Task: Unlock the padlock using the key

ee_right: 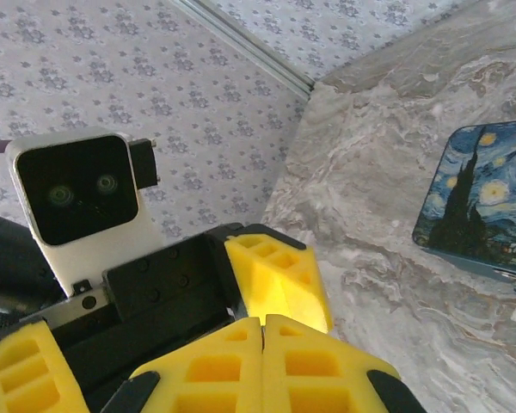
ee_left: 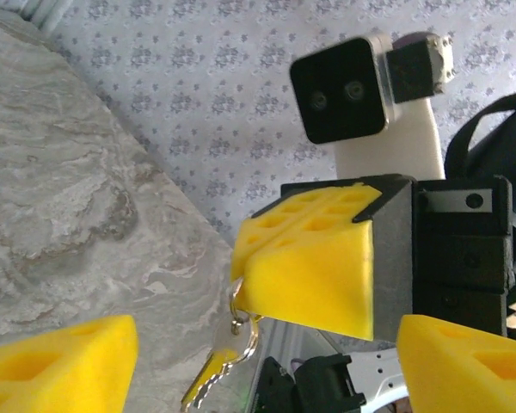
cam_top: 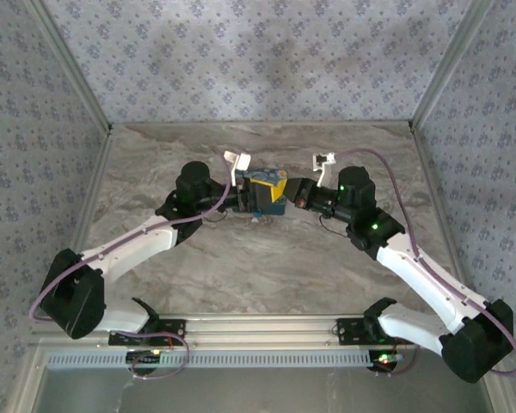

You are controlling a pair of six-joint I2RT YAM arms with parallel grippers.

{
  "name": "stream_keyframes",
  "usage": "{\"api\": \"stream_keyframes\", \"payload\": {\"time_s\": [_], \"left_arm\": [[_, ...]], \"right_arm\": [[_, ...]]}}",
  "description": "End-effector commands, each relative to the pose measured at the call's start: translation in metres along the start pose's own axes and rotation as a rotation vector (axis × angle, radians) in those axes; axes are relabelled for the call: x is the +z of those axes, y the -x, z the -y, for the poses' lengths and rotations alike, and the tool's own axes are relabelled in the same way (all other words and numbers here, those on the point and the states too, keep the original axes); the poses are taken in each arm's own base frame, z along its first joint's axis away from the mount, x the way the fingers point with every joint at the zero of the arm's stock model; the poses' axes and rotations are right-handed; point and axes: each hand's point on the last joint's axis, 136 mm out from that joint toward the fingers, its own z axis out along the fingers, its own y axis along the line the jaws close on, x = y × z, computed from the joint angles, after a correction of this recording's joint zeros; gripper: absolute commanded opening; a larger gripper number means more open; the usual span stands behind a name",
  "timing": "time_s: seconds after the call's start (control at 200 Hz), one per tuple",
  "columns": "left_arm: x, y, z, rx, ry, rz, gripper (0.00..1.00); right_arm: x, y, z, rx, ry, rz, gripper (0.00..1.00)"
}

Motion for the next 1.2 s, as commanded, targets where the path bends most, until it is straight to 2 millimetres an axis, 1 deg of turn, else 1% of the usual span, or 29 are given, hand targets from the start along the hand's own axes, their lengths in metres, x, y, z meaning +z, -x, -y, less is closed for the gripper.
{"api": "stream_keyframes", "payload": {"time_s": [0.0, 0.11, 0.2, 0.305, 0.365, 0.4, 0.48, 0.515, 0.565, 0.725, 0.849, 0.974, 1.014, 1.089, 1.129, 1.169, 1.194], "left_arm": [[0.002, 0.01, 0.022, 0.076, -0.066, 0.006, 0.71], [0.003, 0.006, 0.02, 0.075, -0.062, -0.006, 0.6], [0.005, 0.003, 0.022, 0.076, -0.07, -0.015, 0.48], [0.006, 0.002, 0.021, 0.075, -0.07, -0.019, 0.41], [0.006, 0.001, 0.02, 0.075, -0.066, -0.022, 0.4], [0.007, 0.0, 0.019, 0.075, -0.064, -0.026, 0.41], [0.008, -0.002, 0.012, 0.065, -0.042, -0.03, 0.59], [0.009, -0.002, 0.01, 0.064, -0.032, -0.027, 0.65], [0.009, -0.002, 0.007, 0.06, -0.025, -0.022, 0.69], [0.01, 0.001, 0.01, 0.068, -0.042, -0.013, 0.69], [0.01, 0.003, 0.019, 0.091, -0.075, -0.011, 0.71], [0.01, 0.002, 0.027, 0.105, -0.103, -0.014, 0.64], [0.011, 0.001, 0.029, 0.108, -0.11, -0.019, 0.63], [0.013, -0.001, 0.028, 0.106, -0.105, -0.031, 0.67], [0.014, -0.002, 0.028, 0.105, -0.106, -0.036, 0.67], [0.014, -0.003, 0.03, 0.108, -0.113, -0.038, 0.64], [0.015, -0.003, 0.031, 0.109, -0.116, -0.04, 0.61]], "right_arm": [[-0.006, 0.004, -0.012, 0.026, 0.054, 0.013, 0.0], [-0.006, 0.005, -0.009, 0.049, 0.066, 0.017, 0.0], [-0.007, 0.005, -0.008, 0.059, 0.068, 0.022, 0.0], [-0.008, 0.007, -0.007, 0.064, 0.069, 0.029, 0.0], [-0.009, 0.008, -0.007, 0.067, 0.071, 0.03, 0.0], [-0.01, 0.008, -0.007, 0.068, 0.074, 0.031, 0.0], [-0.01, 0.009, -0.009, 0.073, 0.081, 0.028, 0.0], [-0.011, 0.009, -0.01, 0.076, 0.086, 0.027, 0.0], [-0.011, 0.009, -0.011, 0.08, 0.092, 0.027, 0.0], [-0.011, 0.008, -0.01, 0.094, 0.095, 0.028, 0.0], [-0.01, 0.008, -0.006, 0.128, 0.096, 0.029, 0.0], [-0.009, 0.008, -0.005, 0.137, 0.103, 0.029, 0.0], [-0.009, 0.009, -0.005, 0.142, 0.107, 0.031, 0.0], [-0.009, 0.009, -0.007, 0.143, 0.114, 0.032, 0.0], [-0.009, 0.009, -0.007, 0.145, 0.115, 0.03, 0.0], [-0.008, 0.008, -0.005, 0.148, 0.112, 0.028, 0.0], [-0.008, 0.008, -0.005, 0.149, 0.11, 0.028, 0.0]]}}
